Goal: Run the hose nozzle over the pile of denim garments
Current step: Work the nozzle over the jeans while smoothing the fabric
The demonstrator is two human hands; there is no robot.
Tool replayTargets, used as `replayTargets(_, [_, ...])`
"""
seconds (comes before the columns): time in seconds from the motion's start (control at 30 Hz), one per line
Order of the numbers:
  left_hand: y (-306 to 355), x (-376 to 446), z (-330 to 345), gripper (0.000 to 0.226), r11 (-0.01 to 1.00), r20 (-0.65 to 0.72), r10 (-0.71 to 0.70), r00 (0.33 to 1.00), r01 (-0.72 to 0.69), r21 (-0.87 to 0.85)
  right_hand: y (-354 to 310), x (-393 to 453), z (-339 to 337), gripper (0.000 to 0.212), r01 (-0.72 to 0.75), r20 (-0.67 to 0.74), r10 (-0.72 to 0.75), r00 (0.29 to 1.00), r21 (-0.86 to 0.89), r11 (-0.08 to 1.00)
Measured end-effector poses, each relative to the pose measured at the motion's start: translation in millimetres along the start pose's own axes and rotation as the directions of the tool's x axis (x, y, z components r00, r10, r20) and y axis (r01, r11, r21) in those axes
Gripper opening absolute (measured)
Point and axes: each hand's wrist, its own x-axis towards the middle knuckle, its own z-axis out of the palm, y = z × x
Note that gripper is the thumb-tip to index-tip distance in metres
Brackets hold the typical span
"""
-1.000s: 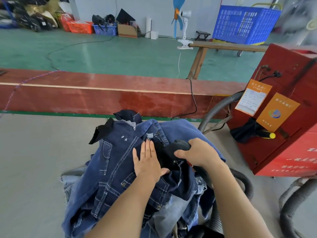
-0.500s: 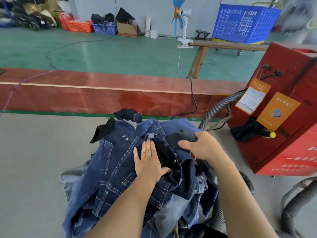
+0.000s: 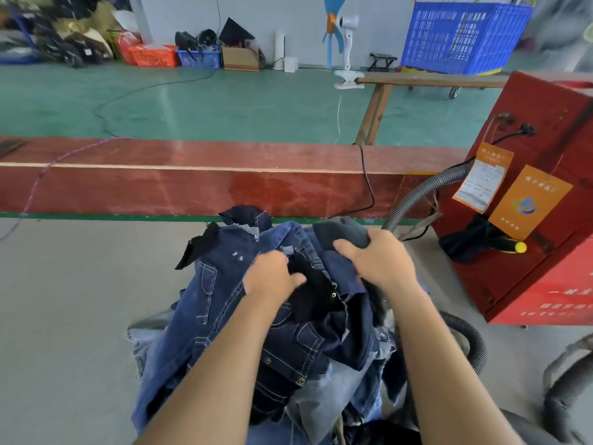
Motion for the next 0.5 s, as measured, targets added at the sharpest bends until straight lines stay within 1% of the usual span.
replayTargets(0.03, [-2,1,-13,0.048,0.998,-0.063,-0.056,0.996,0.057,0.007,2,-1,-7,0.038,0.001,0.003,-0.001,1.000,0.000,1.000])
replayTargets(0.07, [-5,1,-22,0.049,0.993,-0.063,-0.100,0.993,0.104,0.059,4,-3,-12,0.036,0.003,0.021,-0.002,1.000,-0.020,1.000])
replayTargets(0.1, [-7,0,-25,0.058,0.984,-0.005,-0.141,0.990,0.140,0.110,7,-6,-15,0.034,0.004,0.054,-0.001,0.999,-0.055,0.998])
replayTargets(0.17, [-10,-6,-22,0.079,0.970,0.155,-0.198,0.968,0.171,0.174,9,-12,-18,0.037,0.002,0.151,0.018,0.988,-0.131,0.991])
replayTargets(0.2, [-12,-8,-16,0.083,0.967,0.201,-0.216,0.956,0.180,0.183,9,-15,-18,0.039,0.003,0.201,0.030,0.979,-0.166,0.986])
replayTargets(0.23, [-13,-9,-9,0.083,0.966,0.208,-0.221,0.953,0.185,0.180,9,-16,-16,0.039,0.010,0.241,0.041,0.970,-0.208,0.978])
replayTargets(0.27, [-15,-10,-3,0.081,0.966,0.185,-0.222,0.957,0.191,0.172,8,-16,-13,0.039,0.021,0.267,0.051,0.962,-0.261,0.965])
replayTargets(0.3, [-15,-10,2,0.082,0.965,0.152,-0.223,0.963,0.196,0.172,8,-15,-8,0.039,0.035,0.276,0.057,0.959,-0.315,0.948])
replayTargets(0.37, [-14,-9,11,0.090,0.955,0.110,-0.240,0.965,0.214,0.205,5,-14,5,0.039,0.054,0.250,0.047,0.967,-0.384,0.922])
replayTargets(0.43, [-12,-9,18,0.096,0.946,0.091,-0.253,0.963,0.227,0.232,1,-13,19,0.042,0.056,0.196,0.021,0.980,-0.375,0.925])
replayTargets(0.5, [-13,-8,21,0.098,0.948,0.089,-0.250,0.964,0.225,0.225,-3,-11,28,0.042,0.041,0.147,0.004,0.989,-0.303,0.952])
